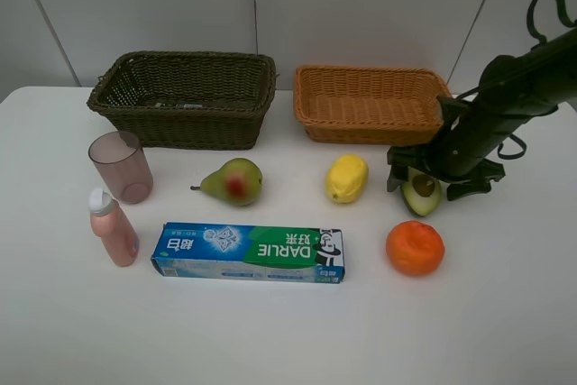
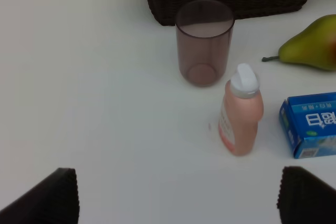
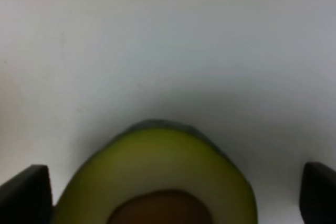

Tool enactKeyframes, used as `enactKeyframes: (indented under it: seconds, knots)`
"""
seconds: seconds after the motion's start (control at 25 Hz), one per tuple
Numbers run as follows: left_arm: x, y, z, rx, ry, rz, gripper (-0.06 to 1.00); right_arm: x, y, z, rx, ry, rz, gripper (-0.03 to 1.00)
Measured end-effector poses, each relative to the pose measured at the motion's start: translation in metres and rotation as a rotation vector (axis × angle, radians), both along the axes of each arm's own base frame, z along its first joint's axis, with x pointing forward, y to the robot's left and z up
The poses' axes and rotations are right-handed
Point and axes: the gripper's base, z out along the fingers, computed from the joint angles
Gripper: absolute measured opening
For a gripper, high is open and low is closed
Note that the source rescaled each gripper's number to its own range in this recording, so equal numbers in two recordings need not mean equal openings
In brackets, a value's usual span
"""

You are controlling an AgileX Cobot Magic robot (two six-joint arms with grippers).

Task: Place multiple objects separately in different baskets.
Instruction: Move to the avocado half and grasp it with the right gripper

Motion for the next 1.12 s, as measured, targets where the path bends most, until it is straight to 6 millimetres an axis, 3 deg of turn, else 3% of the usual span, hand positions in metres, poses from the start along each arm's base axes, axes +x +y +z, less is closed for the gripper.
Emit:
enactKeyframes:
  seconds: [0.16, 0.28, 0.32, 0.4, 0.44, 0.6, 1.12]
  knots:
    - [0.0, 0.0, 0.0, 0.0, 0.0, 0.0, 1.0, 0.0, 0.0, 0.0, 0.002, 0.0, -0.002, 0.99]
    - [0.0, 0.0, 0.0, 0.0, 0.0, 0.0, 1.0, 0.0, 0.0, 0.0, 0.002, 0.006, -0.003, 0.87]
    - [0.0, 0.0, 0.0, 0.0, 0.0, 0.0, 1.0, -0.001, 0.001, 0.0, 0.005, 0.01, -0.005, 0.77]
    - [0.0, 0.0, 0.0, 0.0, 0.0, 0.0, 1.0, -0.002, 0.004, -0.001, 0.02, 0.021, -0.016, 0.43]
    - [0.0, 0.0, 0.0, 0.0, 0.0, 0.0, 1.0, -0.003, 0.008, -0.001, 0.026, 0.026, -0.015, 0.35]
    - [0.0, 0.0, 0.0, 0.0, 0.0, 0.0, 1.0, -0.006, 0.019, -0.002, 0.035, 0.028, 0.008, 0.37]
    - [0.0, 0.0, 0.0, 0.0, 0.0, 0.0, 1.0, -0.007, 0.02, 0.006, 0.044, 0.028, 0.003, 0.36]
